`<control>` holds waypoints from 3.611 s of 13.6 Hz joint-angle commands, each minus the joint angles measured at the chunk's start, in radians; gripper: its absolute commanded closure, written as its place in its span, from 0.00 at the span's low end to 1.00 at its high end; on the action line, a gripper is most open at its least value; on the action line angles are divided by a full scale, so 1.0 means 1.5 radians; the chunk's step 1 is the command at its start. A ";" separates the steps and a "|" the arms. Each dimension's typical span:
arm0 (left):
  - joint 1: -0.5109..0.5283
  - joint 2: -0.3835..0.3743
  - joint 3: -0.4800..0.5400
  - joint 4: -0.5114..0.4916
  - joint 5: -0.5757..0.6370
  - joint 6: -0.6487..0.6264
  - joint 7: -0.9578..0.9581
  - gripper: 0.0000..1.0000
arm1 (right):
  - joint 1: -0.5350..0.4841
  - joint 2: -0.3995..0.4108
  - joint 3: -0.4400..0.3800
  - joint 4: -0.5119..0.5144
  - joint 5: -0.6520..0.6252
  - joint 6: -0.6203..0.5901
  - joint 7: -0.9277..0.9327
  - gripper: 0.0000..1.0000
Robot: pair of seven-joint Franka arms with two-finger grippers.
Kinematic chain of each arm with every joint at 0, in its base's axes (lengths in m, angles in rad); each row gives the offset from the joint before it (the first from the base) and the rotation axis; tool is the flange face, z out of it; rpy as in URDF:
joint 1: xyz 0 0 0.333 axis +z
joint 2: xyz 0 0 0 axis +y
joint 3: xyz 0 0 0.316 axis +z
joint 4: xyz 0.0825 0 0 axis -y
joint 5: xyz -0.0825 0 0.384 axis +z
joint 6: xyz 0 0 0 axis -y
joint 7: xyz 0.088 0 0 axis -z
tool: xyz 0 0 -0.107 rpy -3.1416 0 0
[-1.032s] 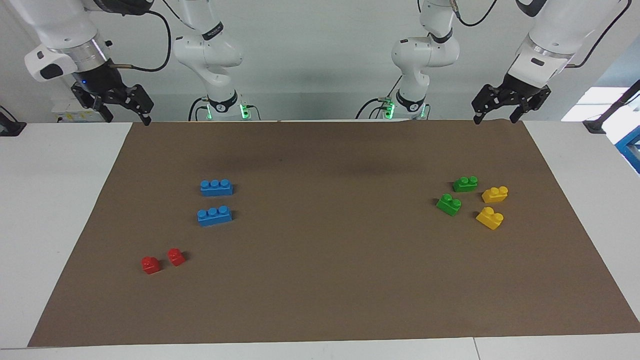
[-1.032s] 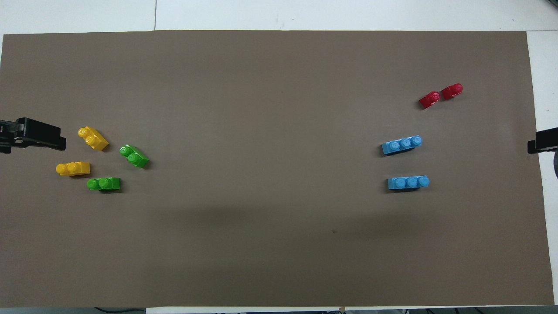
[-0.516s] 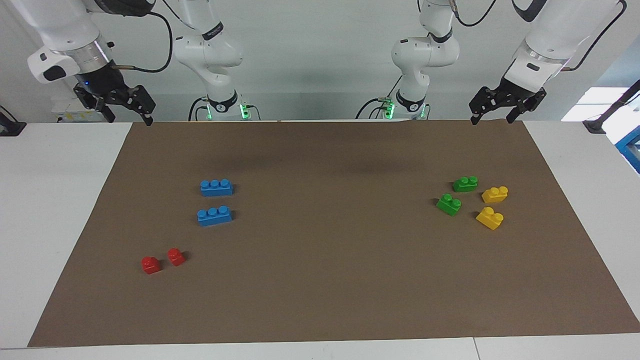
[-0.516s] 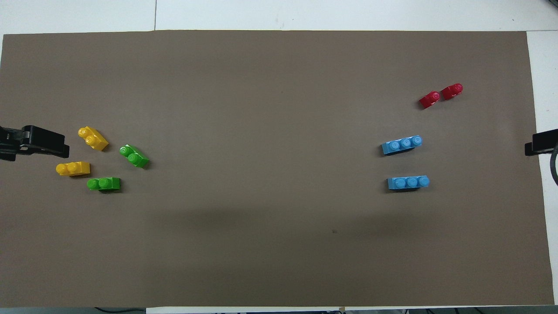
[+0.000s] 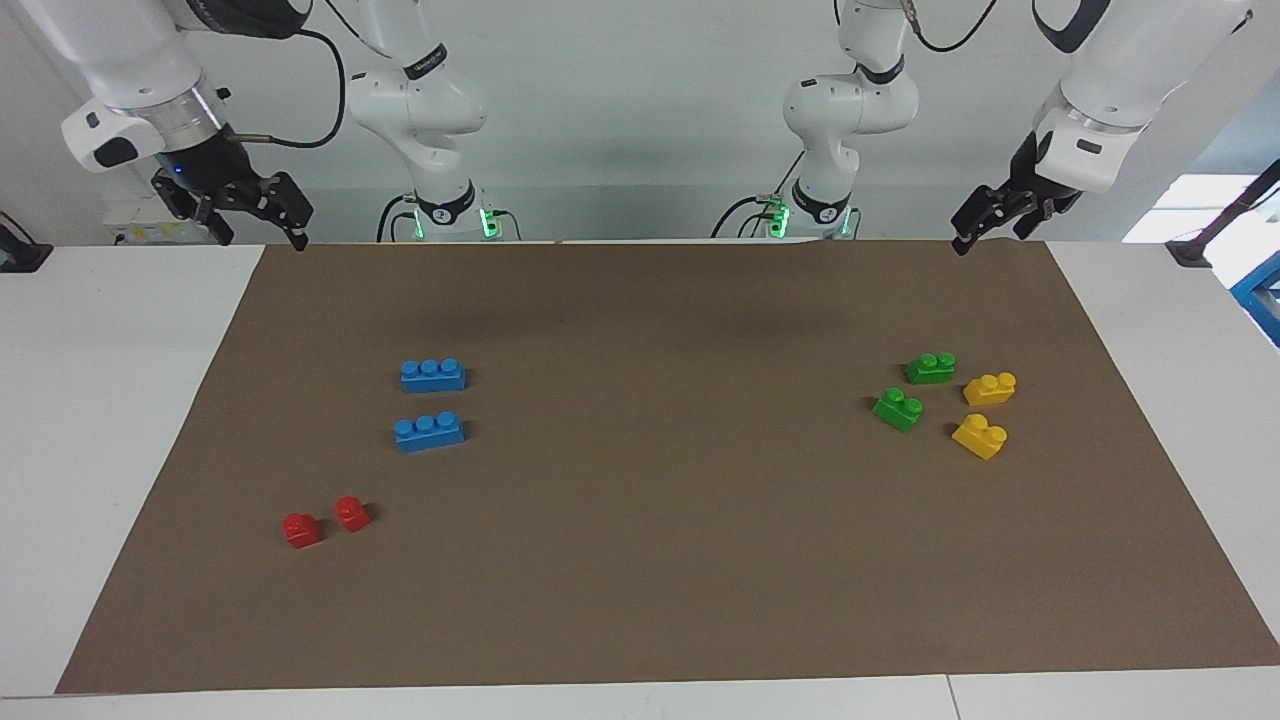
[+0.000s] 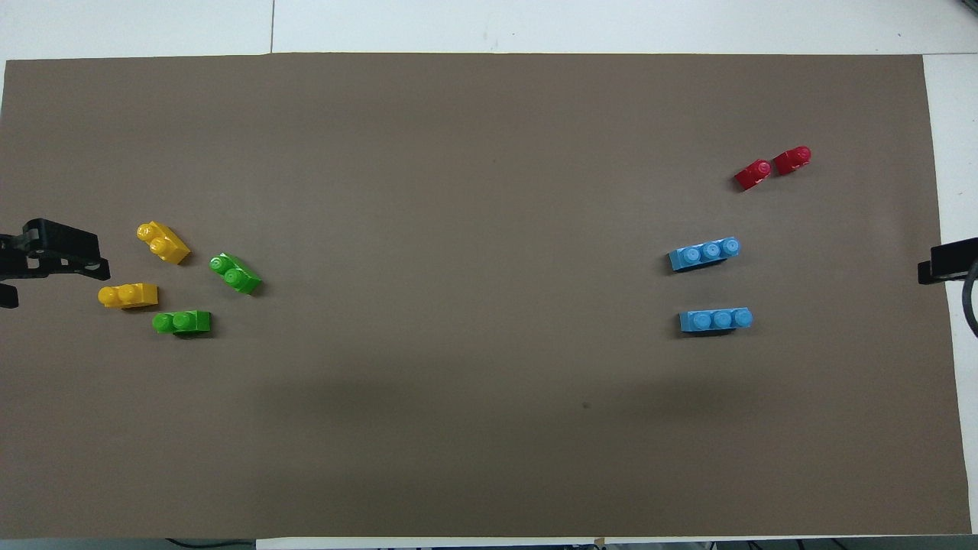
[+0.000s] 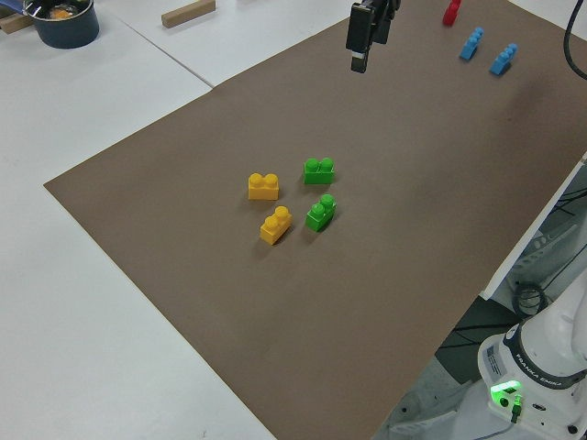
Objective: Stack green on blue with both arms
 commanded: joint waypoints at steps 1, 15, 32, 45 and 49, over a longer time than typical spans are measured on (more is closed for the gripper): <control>0.003 -0.058 -0.002 -0.111 -0.002 0.107 -0.149 0.00 | -0.007 -0.027 0.004 -0.063 0.017 0.059 0.090 0.11; 0.028 0.061 -0.002 -0.276 -0.003 0.391 -0.336 0.00 | -0.048 0.233 0.003 -0.087 0.428 0.137 0.467 0.07; 0.002 0.206 -0.003 -0.312 -0.003 0.600 -0.418 0.00 | -0.054 0.373 0.008 -0.084 0.490 0.247 0.484 0.06; -0.002 0.210 -0.002 -0.332 -0.002 0.610 -0.405 1.00 | -0.041 0.390 0.013 -0.092 0.490 0.309 0.462 0.06; 0.002 0.210 -0.002 -0.323 -0.002 0.607 -0.405 1.00 | -0.043 0.389 0.013 -0.095 0.490 0.308 0.451 0.12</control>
